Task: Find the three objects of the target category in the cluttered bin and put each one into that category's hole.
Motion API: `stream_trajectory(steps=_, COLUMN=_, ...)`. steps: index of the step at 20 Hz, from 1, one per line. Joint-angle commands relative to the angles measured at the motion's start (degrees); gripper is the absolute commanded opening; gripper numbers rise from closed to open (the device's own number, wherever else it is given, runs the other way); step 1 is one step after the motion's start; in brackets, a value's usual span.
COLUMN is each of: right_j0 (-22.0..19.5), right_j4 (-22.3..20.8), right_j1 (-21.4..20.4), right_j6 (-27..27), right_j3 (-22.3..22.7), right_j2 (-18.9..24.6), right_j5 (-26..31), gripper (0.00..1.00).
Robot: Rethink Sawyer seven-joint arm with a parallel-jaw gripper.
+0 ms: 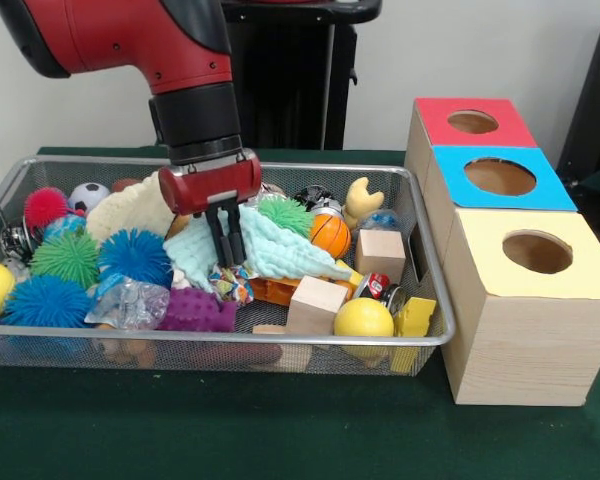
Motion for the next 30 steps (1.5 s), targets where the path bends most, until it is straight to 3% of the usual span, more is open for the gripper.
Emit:
stream_trajectory(steps=1, right_j0=0.28, right_j4=2.15, right_j1=-2.25, right_j6=6.43, right_j3=2.46, right_j2=1.27, right_j5=5.06, gripper=0.00)
stream_trajectory(steps=9, right_j0=0.39, right_j4=8.78, right_j1=-14.16, right_j6=10.13, right_j3=11.13, right_j2=2.98, right_j5=6.41, gripper=0.00)
stream_trajectory(steps=12, right_j0=0.60, right_j4=11.51, right_j1=-16.90, right_j6=10.14, right_j3=12.63, right_j2=3.46, right_j5=7.68, gripper=0.00)
stream_trajectory(steps=14, right_j0=1.21, right_j4=12.07, right_j1=-16.26, right_j6=9.89, right_j3=12.18, right_j2=2.68, right_j5=7.05, gripper=0.00)
stream_trajectory(steps=19, right_j0=1.92, right_j4=9.31, right_j1=-7.45, right_j6=7.87, right_j3=7.25, right_j2=0.23, right_j5=2.08, gripper=0.00)
stream_trajectory(steps=22, right_j0=2.09, right_j4=8.88, right_j1=-6.16, right_j6=7.59, right_j3=6.04, right_j2=0.05, right_j5=1.38, gripper=0.00)
stream_trajectory(steps=23, right_j0=2.41, right_j4=8.47, right_j1=-6.03, right_j6=7.53, right_j3=5.63, right_j2=-0.19, right_j5=0.67, gripper=1.00)
stream_trajectory(steps=30, right_j0=2.39, right_j4=8.68, right_j1=-4.78, right_j6=8.54, right_j3=4.77, right_j2=-0.34, right_j5=-1.49, gripper=1.00)
